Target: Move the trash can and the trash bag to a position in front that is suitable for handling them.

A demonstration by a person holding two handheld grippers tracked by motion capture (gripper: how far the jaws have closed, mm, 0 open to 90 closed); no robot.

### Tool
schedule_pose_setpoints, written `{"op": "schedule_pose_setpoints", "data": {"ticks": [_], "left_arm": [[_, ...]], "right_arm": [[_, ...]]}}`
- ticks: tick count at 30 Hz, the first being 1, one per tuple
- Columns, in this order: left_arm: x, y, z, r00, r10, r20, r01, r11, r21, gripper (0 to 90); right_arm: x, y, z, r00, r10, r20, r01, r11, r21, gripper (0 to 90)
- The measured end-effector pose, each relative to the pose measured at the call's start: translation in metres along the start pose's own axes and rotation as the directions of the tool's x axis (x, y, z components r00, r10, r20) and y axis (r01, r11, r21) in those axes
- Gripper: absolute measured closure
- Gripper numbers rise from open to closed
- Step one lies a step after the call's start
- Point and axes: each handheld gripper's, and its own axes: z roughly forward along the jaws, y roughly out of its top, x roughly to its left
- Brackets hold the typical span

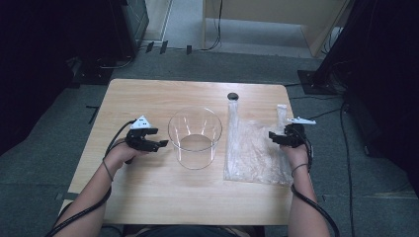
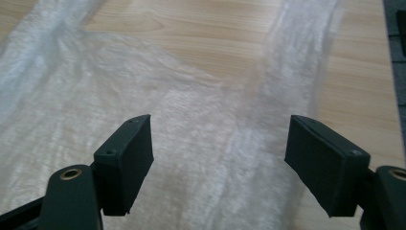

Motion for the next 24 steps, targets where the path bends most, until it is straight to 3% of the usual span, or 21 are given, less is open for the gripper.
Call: {"op": "schedule_pose_setpoints", "data": {"ticks": [6, 10, 18, 21, 22, 24], "left_arm": [[0.0, 0.0, 0.001, 0.9999, -0.014, 0.005, 0.014, 0.9999, 0.002, 25.2], [0.0, 0.0, 0.001, 0.9999, -0.012, 0.007, 0.012, 0.9999, 0.006, 25.1], [0.0, 0.0, 0.001, 0.9999, -0.011, 0.004, 0.011, 0.9998, 0.015, 24.3], [-0.001, 0.0, 0.002, 0.9995, -0.03, 0.006, 0.03, 0.9994, 0.017, 24.3], [-0.001, 0.001, 0.002, 0.9994, -0.035, 0.006, 0.034, 0.9992, 0.019, 24.3], [-0.001, 0.001, 0.002, 0.9988, -0.049, 0.007, 0.048, 0.9986, 0.023, 24.1]], "right_arm": [[-0.009, -0.007, 0.003, 0.9987, 0.03, 0.041, -0.031, 0.999, 0.028, 24.1], [-0.006, -0.006, 0.004, 0.9987, 0.033, 0.038, -0.034, 0.999, 0.027, 23.6], [0.01, -0.003, 0.012, 0.9989, -0.045, 0.016, 0.044, 0.998, 0.038, 22.6], [0.015, -0.002, 0.015, 0.9969, -0.073, 0.03, 0.071, 0.996, 0.043, 22.7], [0.019, -0.001, 0.016, 0.9946, -0.098, 0.033, 0.097, 0.994, 0.045, 25.0], [0.023, 0.0, 0.018, 0.9942, -0.105, 0.02, 0.104, 0.994, 0.041, 28.3]]}}
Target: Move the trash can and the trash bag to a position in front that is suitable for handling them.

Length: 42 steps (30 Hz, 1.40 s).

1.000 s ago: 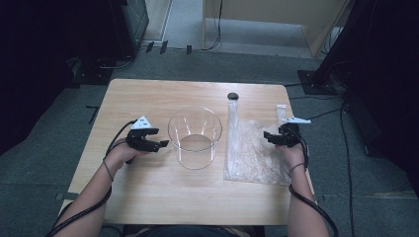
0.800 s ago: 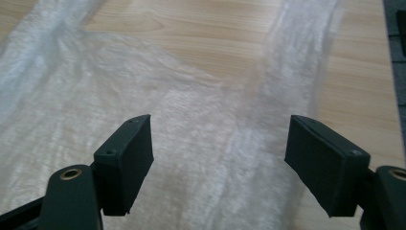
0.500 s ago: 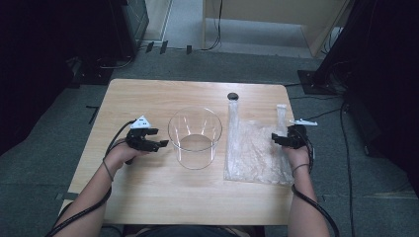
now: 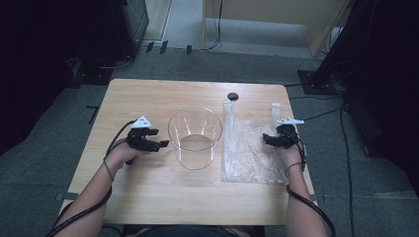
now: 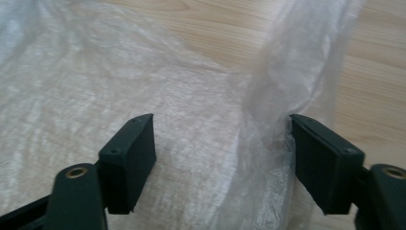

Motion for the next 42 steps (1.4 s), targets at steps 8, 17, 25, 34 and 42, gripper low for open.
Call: {"op": "schedule_pose_setpoints", "data": {"ticks": [8, 17, 25, 34, 42], "left_arm": [[0.0, 0.003, -0.002, 0.9993, -0.038, 0.003, 0.038, 0.9992, -0.011, 22.6], [-0.002, 0.007, -0.003, 0.9991, -0.041, 0.012, 0.041, 0.9988, -0.026, 22.7], [-0.001, 0.014, -0.009, 0.9992, -0.033, 0.023, 0.034, 0.9982, -0.049, 23.0], [-0.003, 0.029, -0.013, 0.998, -0.016, 0.06, 0.018, 0.9994, -0.031, 23.0], [0.0, 0.061, -0.02, 0.994, -0.089, 0.065, 0.094, 0.992, -0.084, 30.3]], "right_arm": [[0.02, 0.009, 0.007, 0.9976, -0.051, -0.047, 0.051, 0.999, -0.014, 47.5], [0.036, 0.017, 0.012, 0.9891, -0.09, -0.117, 0.09, 0.996, -0.002, 88.4], [0.043, 0.036, -0.002, 0.9798, -0.08, -0.183, 0.063, 0.993, -0.097, 89.3], [0.048, 0.052, -0.025, 0.972, -0.064, -0.226, 0.025, 0.985, -0.172, 89.2], [0.053, 0.074, -0.033, 0.963, -0.042, -0.266, -0.003, 0.986, -0.167, 89.3]]}}
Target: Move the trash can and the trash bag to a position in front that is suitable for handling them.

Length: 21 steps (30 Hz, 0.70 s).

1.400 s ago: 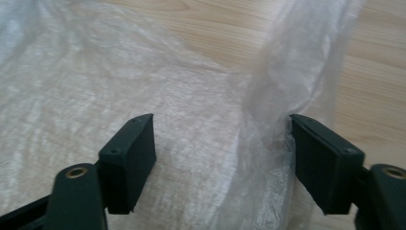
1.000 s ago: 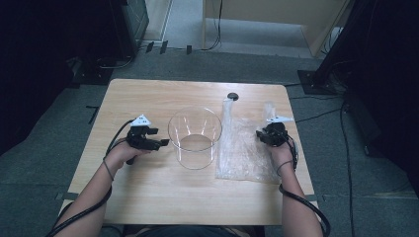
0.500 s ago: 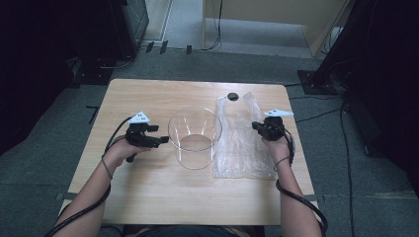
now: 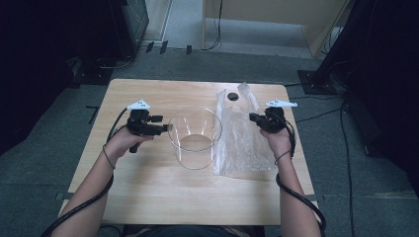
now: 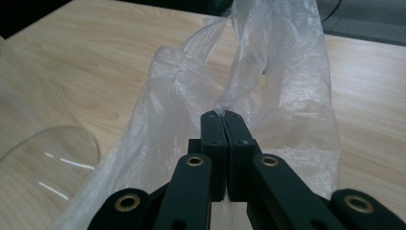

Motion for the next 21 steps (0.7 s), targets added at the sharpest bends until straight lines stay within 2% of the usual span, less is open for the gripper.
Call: {"op": "schedule_pose_setpoints", "data": {"ticks": [1, 2, 5, 7, 9, 11, 13, 14, 16, 21], "left_arm": [[0.0, 0.0, 0.0, 1.0, 0.0, 0.0, 0.0, 1.0, 0.0, 30.6], [-0.003, 0.006, -0.004, 0.9995, 0.022, -0.021, -0.022, 0.9997, -0.009, 31.7], [-0.005, 0.009, -0.009, 0.9994, 0.028, -0.019, -0.028, 0.9991, -0.03, 32.8], [-0.006, 0.011, -0.012, 0.9995, 0.017, -0.027, -0.018, 0.9995, -0.025, 32.9], [-0.006, 0.012, -0.017, 0.9997, 0.008, -0.023, -0.009, 0.9995, -0.031, 32.7], [-0.007, 0.014, -0.02, 0.9997, -0.009, -0.024, 0.008, 0.9995, -0.029, 32.0], [-0.01, 0.016, -0.024, 0.9993, -0.009, -0.036, 0.007, 0.9991, -0.043, 31.6], [-0.011, 0.018, -0.027, 0.9993, -0.01, -0.035, 0.008, 0.9986, -0.052, 31.0], [-0.015, 0.022, -0.033, 0.9997, -0.015, -0.02, 0.013, 0.9977, -0.066, 31.0], [-0.024, 0.031, -0.042, 1.0, 0.001, -0.008, -0.002, 0.9963, -0.086, 31.2]], "right_arm": [[0.0, 0.0, 0.0, 1.0, 0.0, 0.0, 0.0, 1.0, 0.0, 89.3], [-0.001, 0.005, -0.001, 0.9993, 0.03, -0.022, -0.03, 0.999, -0.023, 89.3], [0.001, 0.008, -0.003, 0.9981, 0.047, -0.041, -0.049, 0.998, -0.05, 89.4], [0.003, 0.01, -0.008, 0.9987, 0.027, -0.043, -0.029, 0.997, -0.065, 89.4], [0.005, 0.012, -0.016, 0.9975, 0.041, -0.059, -0.047, 0.993, -0.105, 89.4], [0.007, 0.013, -0.021, 0.9974, 0.036, -0.062, -0.044, 0.991, -0.13, 89.4], [0.011, 0.016, -0.027, 0.9981, 0.015, -0.06, -0.024, 0.988, -0.153, 89.3], [0.015, 0.02, -0.032, 0.9978, 0.003, -0.066, -0.015, 0.984, -0.178, 89.4], [0.017, 0.021, -0.035, 0.9974, -0.003, -0.072, -0.011, 0.981, -0.192, 89.3], [0.026, 0.029, -0.046, 0.9961, -0.043, -0.077, 0.023, 0.968, -0.248, 89.4]]}}
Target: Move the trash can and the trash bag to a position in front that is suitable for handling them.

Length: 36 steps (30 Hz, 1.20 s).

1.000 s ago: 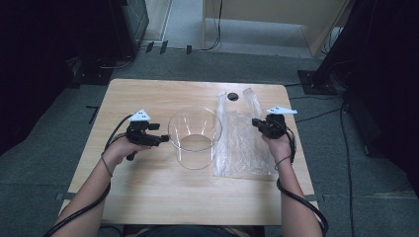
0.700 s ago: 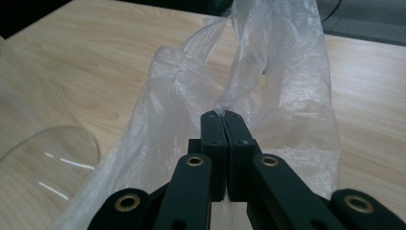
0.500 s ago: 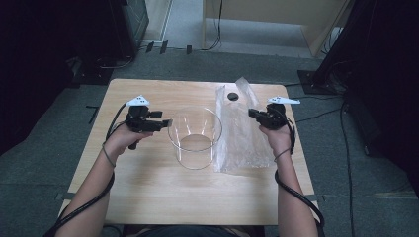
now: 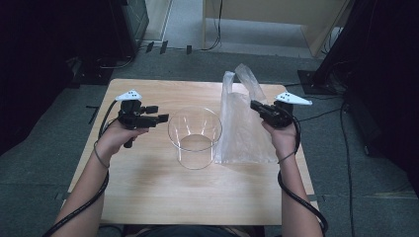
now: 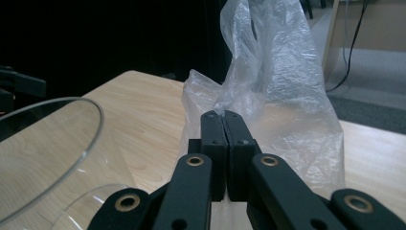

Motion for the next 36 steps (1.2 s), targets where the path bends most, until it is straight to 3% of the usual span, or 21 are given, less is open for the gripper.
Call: {"op": "schedule_pose_setpoints", "data": {"ticks": [2, 5, 7, 16, 21, 31, 34, 36], "left_arm": [[-0.003, 0.002, -0.002, 1.0, 0.007, 0.004, -0.007, 0.9999, -0.008, 31.2], [-0.007, 0.006, -0.004, 0.9998, -0.017, -0.008, 0.017, 0.9995, -0.025, 31.2], [-0.011, 0.007, -0.004, 0.9997, -0.009, 0.021, 0.01, 0.9997, -0.023, 31.0], [-0.024, 0.013, -0.005, 0.9984, 0.025, 0.05, -0.023, 0.9993, -0.028, 28.7], [-0.032, 0.017, -0.006, 0.9971, 0.016, 0.075, -0.014, 0.9995, -0.028, 28.7], [-0.044, 0.019, -0.001, 0.9934, 0.041, 0.107, -0.04, 0.9991, -0.012, 28.7], [-0.05, 0.02, -0.001, 0.9899, 0.086, 0.112, -0.084, 0.9962, -0.025, 28.9], [-0.054, 0.021, -0.001, 0.9888, 0.091, 0.119, -0.088, 0.9957, -0.03, 28.9]], "right_arm": [[0.003, 0.003, -0.002, 0.9999, -0.01, -0.005, 0.01, 1.0, -0.014, 89.3], [0.006, 0.008, -0.006, 0.9996, -0.025, -0.013, 0.025, 0.999, -0.03, 89.3], [0.011, 0.013, -0.008, 0.999, -0.026, -0.035, 0.025, 0.999, -0.043, 89.3], [0.032, 0.027, -0.011, 0.9921, -0.06, -0.11, 0.052, 0.996, -0.075, 89.4], [0.044, 0.035, -0.015, 0.9849, -0.075, -0.156, 0.06, 0.993, -0.099, 89.4], [0.065, 0.043, -0.011, 0.963, -0.083, -0.256, 0.06, 0.994, -0.096, 89.5], [0.072, 0.045, -0.01, 0.9526, -0.09, -0.291, 0.063, 0.993, -0.101, 89.7], [0.077, 0.046, -0.009, 0.9447, -0.099, -0.313, 0.069, 0.992, -0.106, 89.7]]}}
